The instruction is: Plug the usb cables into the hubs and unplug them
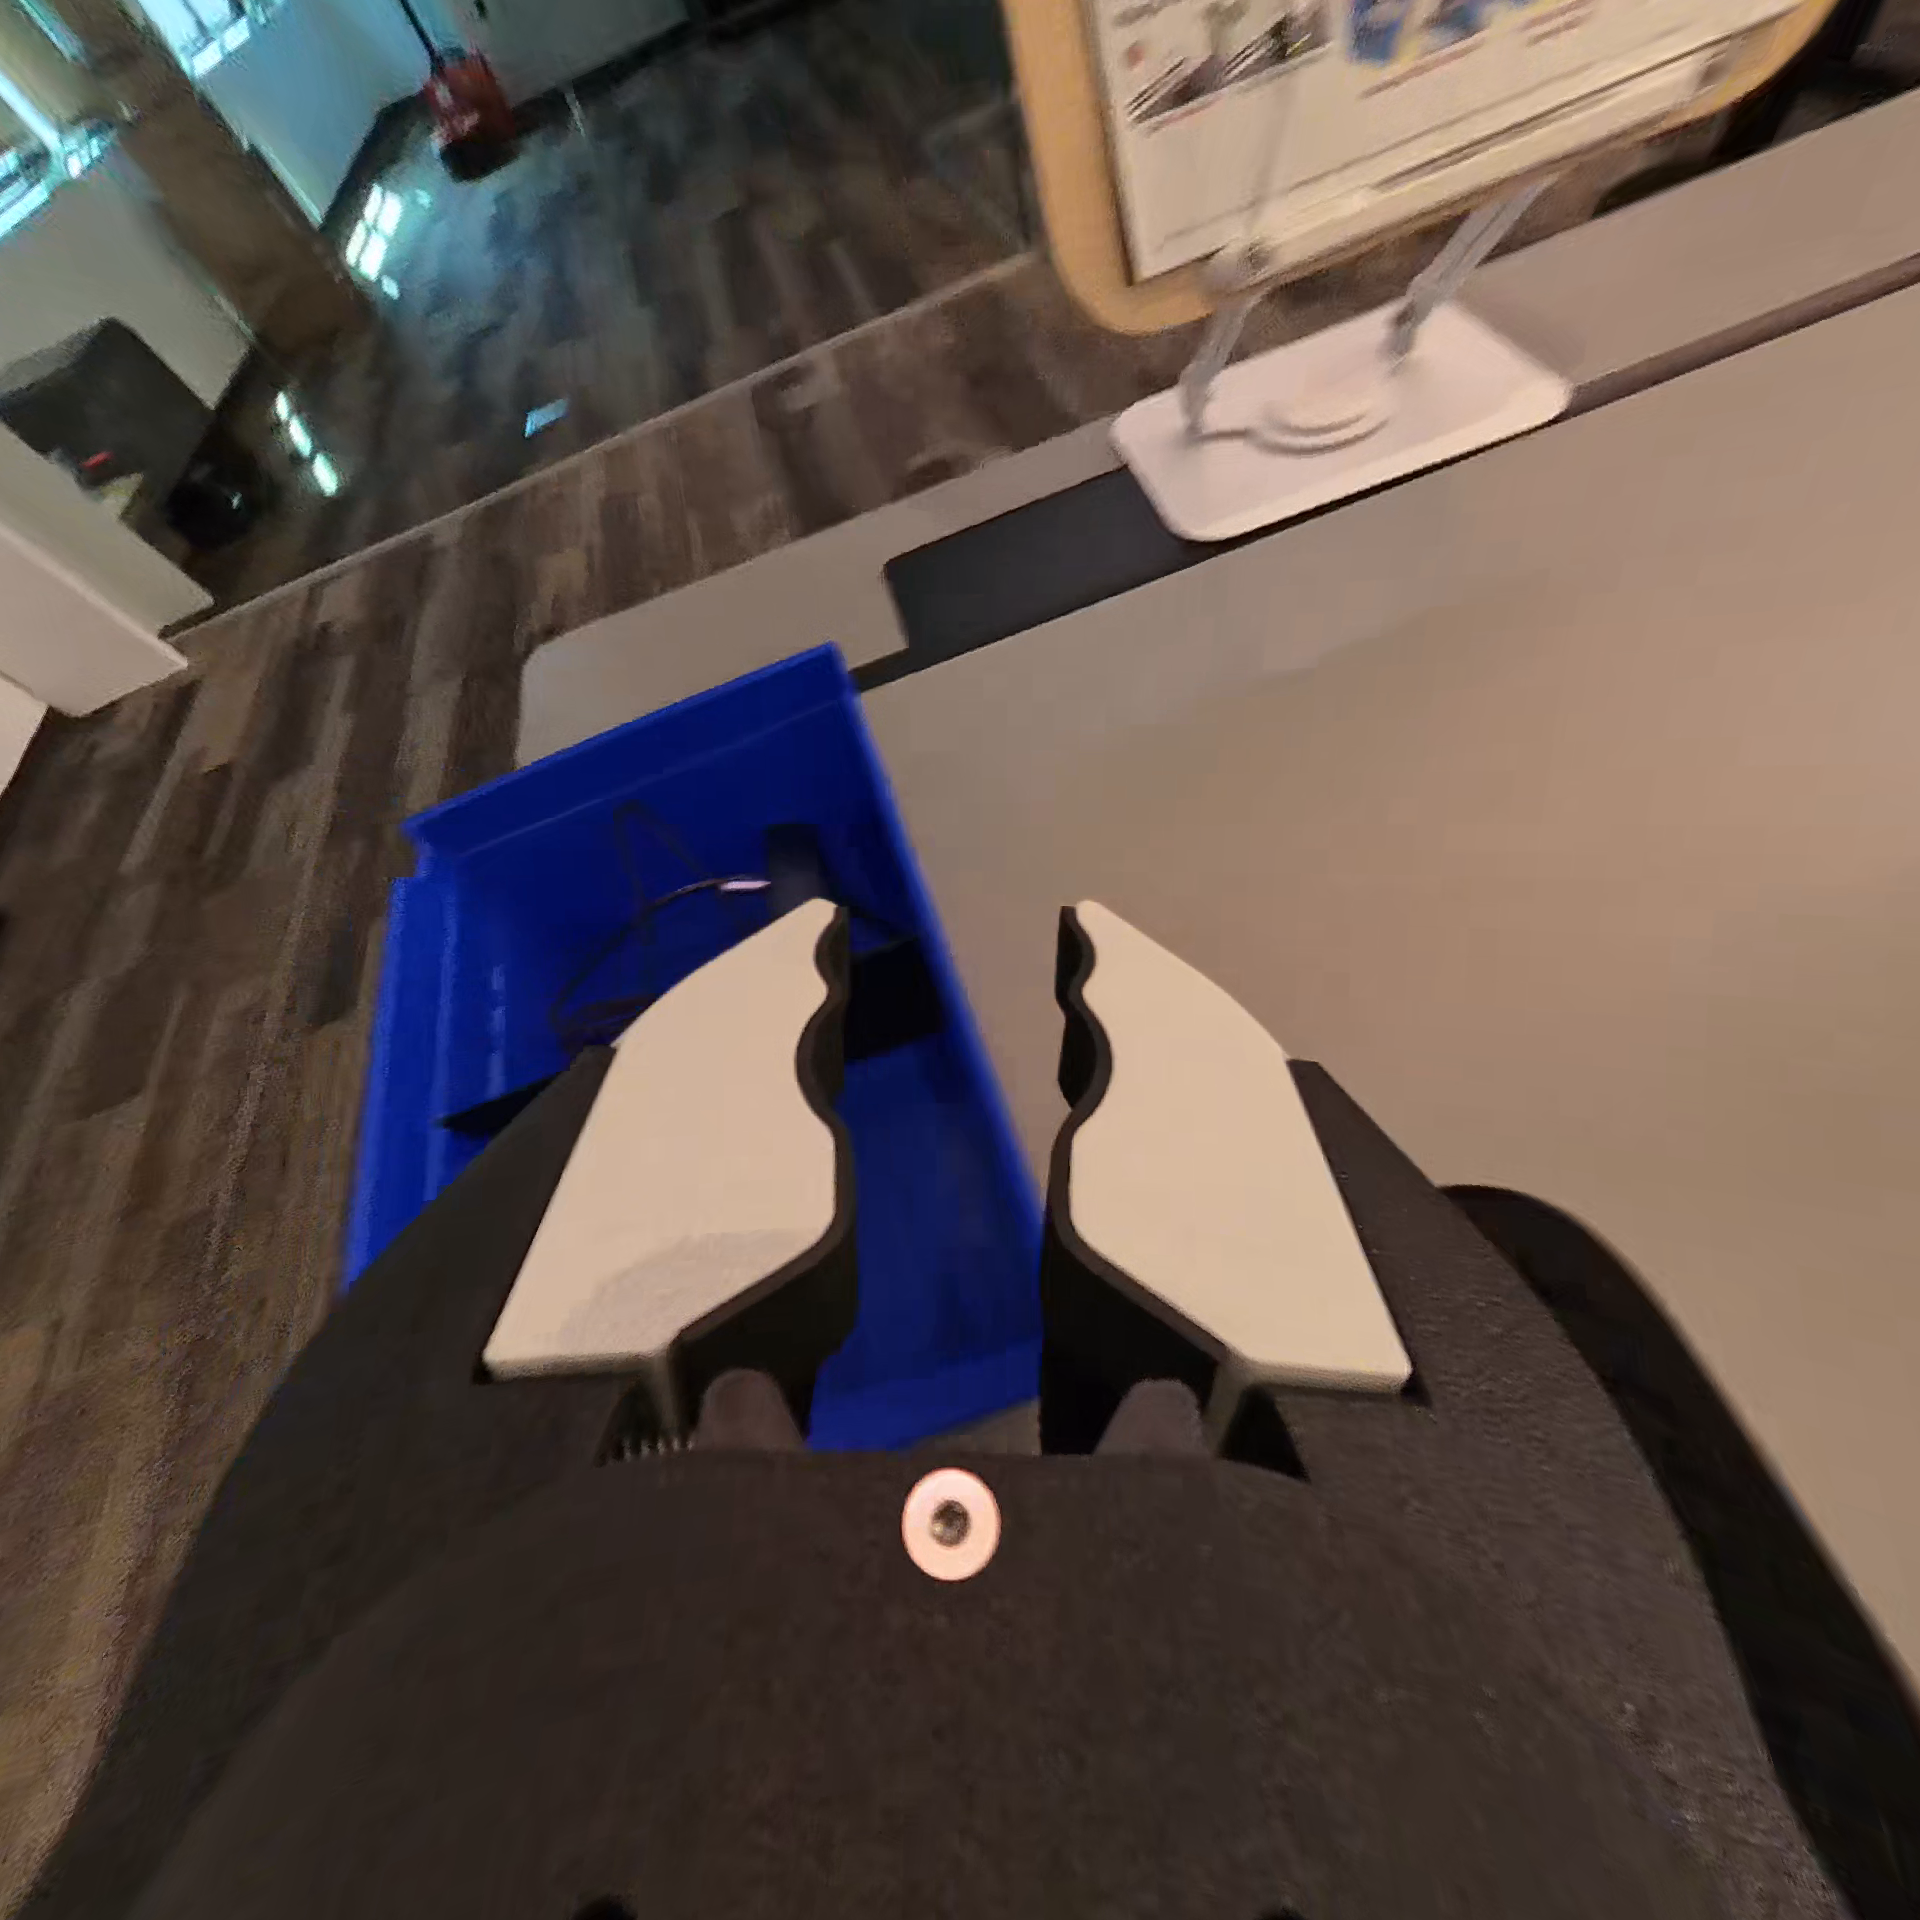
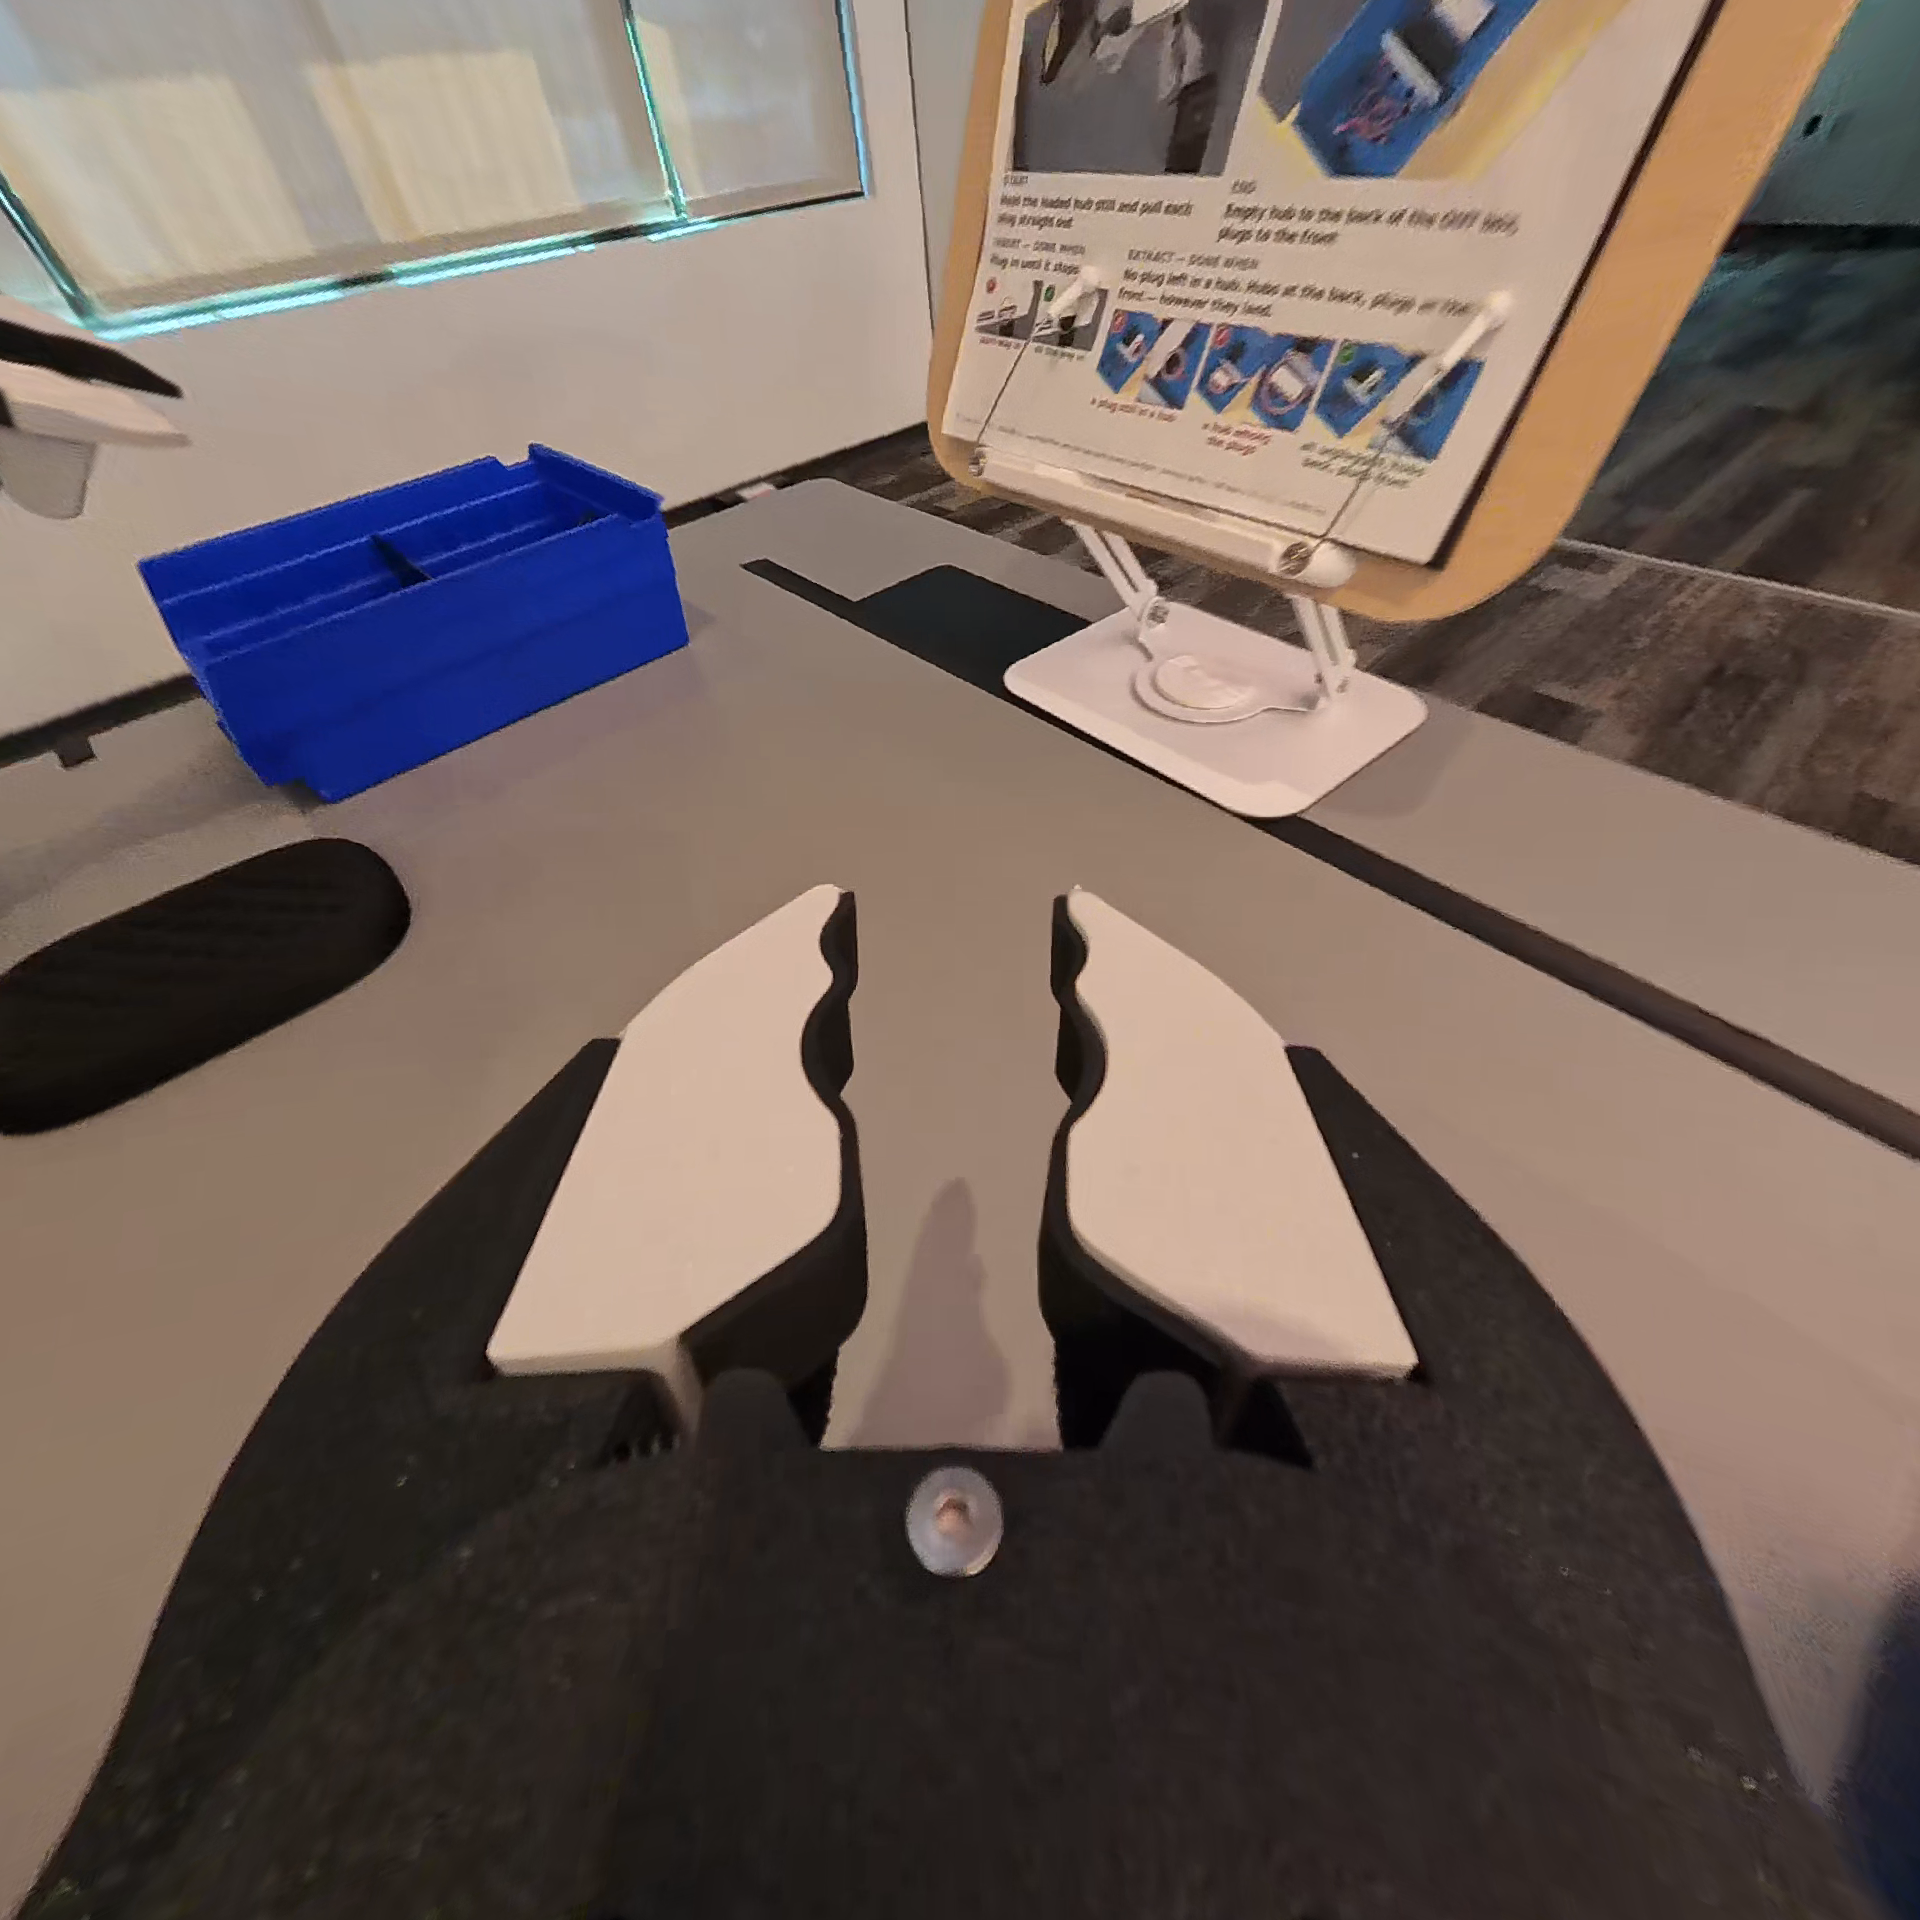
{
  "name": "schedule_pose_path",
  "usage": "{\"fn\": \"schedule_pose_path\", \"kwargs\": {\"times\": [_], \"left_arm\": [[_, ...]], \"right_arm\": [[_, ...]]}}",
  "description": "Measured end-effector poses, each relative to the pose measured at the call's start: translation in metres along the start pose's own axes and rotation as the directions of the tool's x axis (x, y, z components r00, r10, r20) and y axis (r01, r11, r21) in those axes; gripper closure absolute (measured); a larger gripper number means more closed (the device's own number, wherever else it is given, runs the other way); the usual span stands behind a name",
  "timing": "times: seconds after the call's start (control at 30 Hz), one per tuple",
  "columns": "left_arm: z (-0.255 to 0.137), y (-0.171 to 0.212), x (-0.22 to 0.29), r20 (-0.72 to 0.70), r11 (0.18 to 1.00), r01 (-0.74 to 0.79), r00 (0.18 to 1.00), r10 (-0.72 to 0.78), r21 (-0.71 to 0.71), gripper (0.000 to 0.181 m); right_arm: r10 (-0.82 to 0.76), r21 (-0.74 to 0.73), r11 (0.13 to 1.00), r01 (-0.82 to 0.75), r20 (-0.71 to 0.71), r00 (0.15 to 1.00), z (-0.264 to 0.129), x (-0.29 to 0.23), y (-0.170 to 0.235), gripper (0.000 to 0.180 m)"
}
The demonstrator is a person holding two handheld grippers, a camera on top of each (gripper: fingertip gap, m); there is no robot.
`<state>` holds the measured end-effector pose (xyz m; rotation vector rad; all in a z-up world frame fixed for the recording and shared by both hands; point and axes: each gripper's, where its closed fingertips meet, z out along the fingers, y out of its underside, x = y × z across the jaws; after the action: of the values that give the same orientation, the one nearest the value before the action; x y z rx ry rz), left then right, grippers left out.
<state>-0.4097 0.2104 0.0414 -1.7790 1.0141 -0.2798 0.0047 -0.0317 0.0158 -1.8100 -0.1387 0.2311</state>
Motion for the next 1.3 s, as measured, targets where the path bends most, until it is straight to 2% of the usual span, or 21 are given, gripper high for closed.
{"fn": "schedule_pose_path", "kwargs": {"times": [0.07, 0.23, 0.33, 0.4, 0.47, 0.53, 0.63, 0.73, 0.83, 0.97, 1.1, 1.2, 1.3], "left_arm": [[0.015, 0.006, -0.031, -0.015, 0.998, -0.005, 1.0, 0.003, -0.069, 0.143], [0.066, 0.036, -0.057, -0.186, 0.952, -0.056, 0.983, 0.0, -0.3, 0.148], [0.095, 0.051, -0.075, -0.187, 0.919, -0.126, 0.981, 0.059, -0.374, 0.15], [0.111, 0.059, -0.069, -0.228, 0.905, 0.001, 0.968, -0.109, -0.426, 0.153], [0.124, 0.063, -0.059, -0.273, 0.865, 0.125, 0.918, -0.286, -0.486, 0.157], [0.136, 0.074, -0.067, -0.22, 0.824, 0.168, 0.917, -0.332, -0.542, 0.155], [0.147, 0.094, -0.075, -0.158, 0.737, 0.191, 0.913, -0.376, -0.648, 0.142], [0.154, 0.097, -0.067, -0.156, 0.655, 0.248, 0.855, -0.494, -0.714, 0.136], [0.162, 0.088, -0.057, -0.158, 0.612, 0.309, 0.793, -0.588, -0.728, 0.141], [0.167, 0.103, -0.06, -0.111, 0.566, 0.225, 0.86, -0.498, -0.793, 0.138], [0.169, 0.112, -0.047, -0.112, 0.472, 0.182, 0.841, -0.529, -0.862, 0.135], [0.175, 0.114, -0.045, -0.126, 0.475, 0.156, 0.851, -0.51, -0.866, 0.145], [0.176, 0.115, -0.048, -0.148, 0.497, 0.131, 0.863, -0.482, -0.858, 0.146]], "right_arm": [[0.033, -0.002, 0.999, -0.033, 0.03, 0.999, 0.015, -0.004, 0.011, 0.145], [0.063, -0.006, 0.998, -0.063, 0.019, 0.998, 0.03, 0.002, 0.033, 0.146], [0.077, -0.042, 0.996, -0.077, 0.009, 0.997, 0.03, 0.006, 0.049, 0.146], [0.08, -0.057, 0.995, -0.081, -0.02, 0.997, 0.028, 0.014, 0.057, 0.146], [0.089, -0.071, 0.993, -0.091, -0.033, 0.995, 0.025, 0.018, 0.062, 0.146], [0.092, -0.068, 0.993, -0.095, -0.046, 0.995, 0.024, 0.021, 0.063, 0.146], [0.087, -0.076, 0.993, -0.091, -0.055, 0.995, 0.023, 0.022, 0.064, 0.146], [0.067, -0.1, 0.992, -0.072, -0.059, 0.996, 0.024, 0.021, 0.067, 0.146], [0.053, -0.128, 0.99, -0.06, -0.061, 0.997, 0.025, 0.021, 0.072, 0.146], [0.05, -0.145, 0.988, -0.058, -0.054, 0.997, 0.026, 0.02, 0.074, 0.146], [0.037, -0.158, 0.986, -0.046, -0.058, 0.998, 0.026, 0.019, 0.076, 0.146], [0.042, -0.157, 0.986, -0.05, -0.053, 0.998, 0.026, 0.018, 0.077, 0.147], [0.043, -0.169, 0.984, -0.05, -0.047, 0.998, 0.029, 0.017, 0.08, 0.147]]}}
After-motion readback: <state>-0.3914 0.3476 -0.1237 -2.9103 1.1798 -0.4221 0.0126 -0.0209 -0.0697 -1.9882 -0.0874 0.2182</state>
